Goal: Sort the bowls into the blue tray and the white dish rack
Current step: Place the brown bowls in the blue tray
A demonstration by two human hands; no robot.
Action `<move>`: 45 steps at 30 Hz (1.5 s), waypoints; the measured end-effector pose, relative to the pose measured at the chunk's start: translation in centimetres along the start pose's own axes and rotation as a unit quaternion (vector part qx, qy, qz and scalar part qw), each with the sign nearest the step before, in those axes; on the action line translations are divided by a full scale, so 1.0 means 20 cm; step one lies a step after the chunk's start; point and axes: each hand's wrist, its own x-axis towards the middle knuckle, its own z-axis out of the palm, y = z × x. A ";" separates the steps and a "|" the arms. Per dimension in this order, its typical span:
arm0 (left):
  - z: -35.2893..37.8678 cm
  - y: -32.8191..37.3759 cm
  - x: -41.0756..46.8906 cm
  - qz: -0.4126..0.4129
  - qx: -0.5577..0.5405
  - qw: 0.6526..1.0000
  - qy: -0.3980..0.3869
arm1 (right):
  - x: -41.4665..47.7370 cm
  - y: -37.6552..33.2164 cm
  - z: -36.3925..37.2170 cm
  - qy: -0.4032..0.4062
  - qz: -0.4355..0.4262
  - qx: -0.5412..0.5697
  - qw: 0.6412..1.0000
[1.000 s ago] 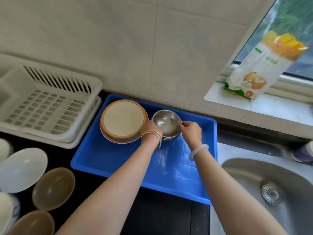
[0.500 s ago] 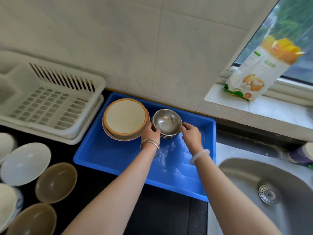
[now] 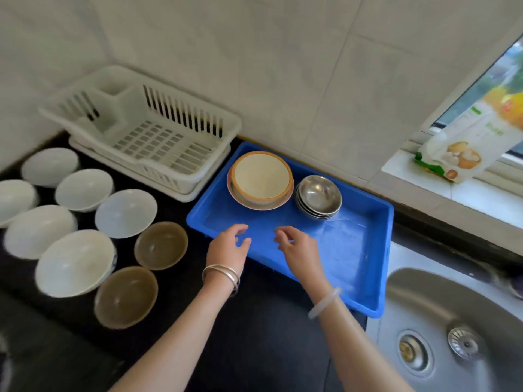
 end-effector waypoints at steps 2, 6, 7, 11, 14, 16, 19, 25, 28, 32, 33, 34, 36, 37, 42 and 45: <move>-0.11 -0.12 -0.08 -0.012 0.015 0.999 0.037 | -0.06 -0.02 0.15 -0.048 -0.009 -0.022 0.999; -0.31 -0.36 -0.22 -0.055 0.060 0.989 0.122 | -0.12 -0.08 0.44 -0.131 -0.030 -0.058 0.989; -0.35 -0.42 -0.25 -0.068 0.069 0.984 0.147 | -0.13 -0.10 0.50 -0.147 -0.031 -0.068 0.986; -0.49 -0.61 -0.33 -0.102 0.085 0.964 0.230 | -0.10 -0.18 0.72 -0.183 -0.007 -0.083 0.980; -0.55 -0.73 -0.38 -0.135 0.104 0.949 0.265 | -0.06 -0.24 0.84 -0.184 0.033 -0.078 0.979; -0.57 -0.79 -0.40 -0.164 0.085 0.943 0.277 | -0.04 -0.27 0.89 -0.174 0.046 -0.079 0.980; -0.59 -0.84 -0.40 -0.184 0.023 0.942 0.279 | -0.01 -0.28 0.93 -0.160 0.057 -0.073 0.983; -0.59 -0.91 -0.37 -0.264 -0.107 0.923 0.259 | -0.01 -0.30 0.93 -0.152 0.111 0.004 0.982; -0.59 -0.94 -0.36 -0.280 -0.134 0.918 0.249 | -0.04 -0.30 0.88 -0.137 0.101 0.019 0.985; -0.59 -0.97 -0.34 -0.276 -0.183 0.913 0.239 | -0.10 -0.33 0.79 -0.119 0.059 0.036 0.990; -0.59 -0.97 -0.34 -0.275 -0.191 0.912 0.238 | -0.12 -0.35 0.77 -0.123 0.051 0.038 0.990; -0.59 -0.98 -0.33 -0.274 -0.200 0.910 0.237 | -0.14 -0.36 0.76 -0.133 0.045 0.038 0.989; -0.59 -0.99 -0.33 -0.270 -0.227 0.907 0.231 | -0.19 -0.38 0.76 -0.163 0.033 0.020 0.986; -0.59 -0.99 -0.34 -0.268 -0.240 0.905 0.228 | -0.21 -0.39 0.76 -0.175 0.026 0.004 0.984; -0.62 -0.99 -0.35 -0.269 -0.282 0.891 0.234 | -0.29 -0.39 0.85 -0.212 -0.001 -0.075 0.974; -0.64 -0.99 -0.34 -0.276 -0.297 0.883 0.237 | -0.30 -0.40 0.90 -0.219 -0.011 -0.106 0.970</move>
